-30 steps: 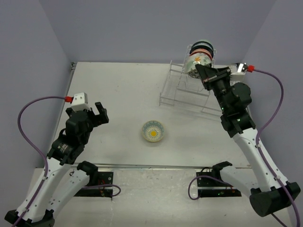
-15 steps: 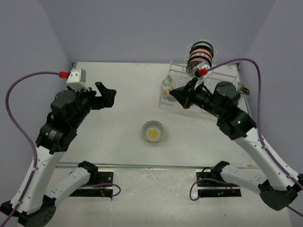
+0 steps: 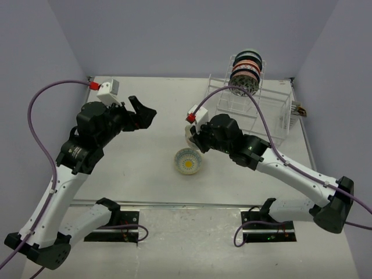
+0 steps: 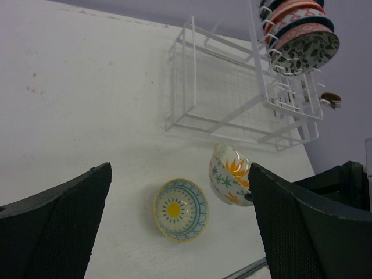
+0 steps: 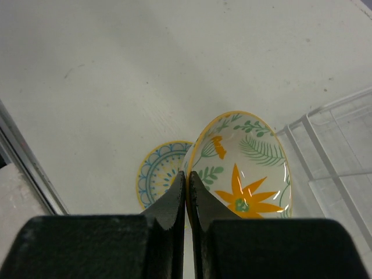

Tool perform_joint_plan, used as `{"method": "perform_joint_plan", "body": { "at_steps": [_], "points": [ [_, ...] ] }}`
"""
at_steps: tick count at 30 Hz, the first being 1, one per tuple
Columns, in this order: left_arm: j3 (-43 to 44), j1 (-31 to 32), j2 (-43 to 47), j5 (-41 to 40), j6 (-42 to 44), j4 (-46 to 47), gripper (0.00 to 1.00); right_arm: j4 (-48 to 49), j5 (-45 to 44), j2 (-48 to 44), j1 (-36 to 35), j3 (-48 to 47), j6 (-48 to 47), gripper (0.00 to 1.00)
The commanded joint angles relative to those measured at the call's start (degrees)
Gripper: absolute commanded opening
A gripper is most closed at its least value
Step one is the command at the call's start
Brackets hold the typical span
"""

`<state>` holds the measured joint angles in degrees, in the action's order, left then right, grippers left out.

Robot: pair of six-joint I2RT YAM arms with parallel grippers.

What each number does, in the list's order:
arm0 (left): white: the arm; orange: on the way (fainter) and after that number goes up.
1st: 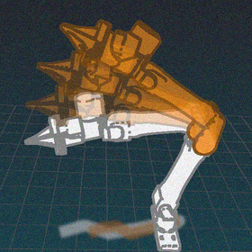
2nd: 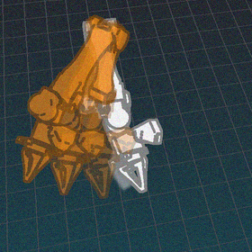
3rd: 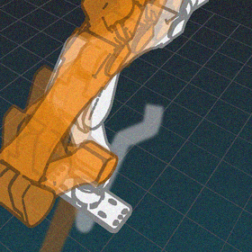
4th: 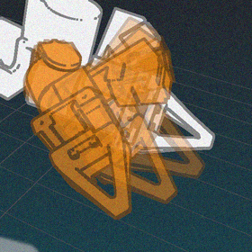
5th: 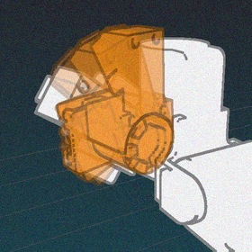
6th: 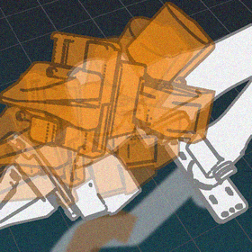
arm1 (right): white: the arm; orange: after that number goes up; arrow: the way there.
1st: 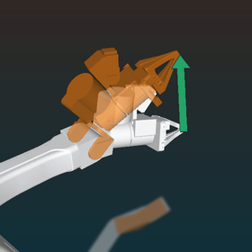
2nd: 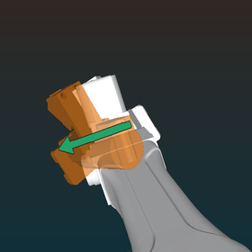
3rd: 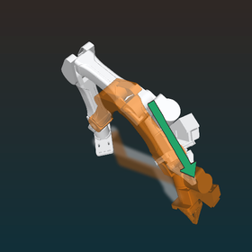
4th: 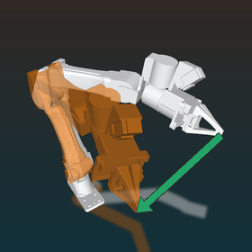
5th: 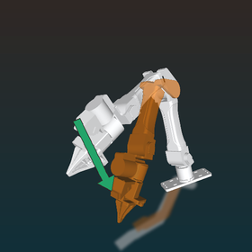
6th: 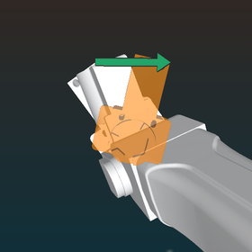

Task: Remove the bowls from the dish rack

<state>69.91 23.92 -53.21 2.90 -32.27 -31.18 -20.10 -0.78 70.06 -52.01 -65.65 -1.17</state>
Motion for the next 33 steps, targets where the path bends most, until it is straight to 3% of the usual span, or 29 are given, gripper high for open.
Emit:
{"method": "perform_joint_plan", "body": {
  "at_steps": [1, 4, 7, 16, 24, 33],
  "points": [
    [-0.30, -0.10, 3.46, -11.10, -1.04, -1.33, 1.00, 5.95, -5.81, -0.11, -1.34, -0.36, -3.22, 0.00],
    [-1.08, -0.10, 6.62, -23.84, -2.09, -5.55, 1.00, 6.74, -8.43, 2.97, -3.27, -2.02, -5.15, 0.00],
    [-2.14, -0.10, 10.14, -31.69, -2.97, -7.40, 1.00, 6.65, -11.25, 6.48, -5.47, -4.22, -6.56, 0.00],
    [-6.10, -0.10, 18.31, -47.61, -4.64, -11.62, 1.00, 10.08, -21.54, 17.99, -13.29, -9.32, -12.71, 0.00],
    [-8.91, -0.10, 26.92, -55.01, -5.17, -15.66, 1.00, 14.56, -26.83, 27.57, -18.48, -13.54, -17.46, 0.00],
    [-11.46, -0.10, 34.75, -58.09, -7.72, -17.69, 1.00, 31.42, -27.61, 41.63, -19.01, -16.87, -24.23, 0.00]
  ]
}}
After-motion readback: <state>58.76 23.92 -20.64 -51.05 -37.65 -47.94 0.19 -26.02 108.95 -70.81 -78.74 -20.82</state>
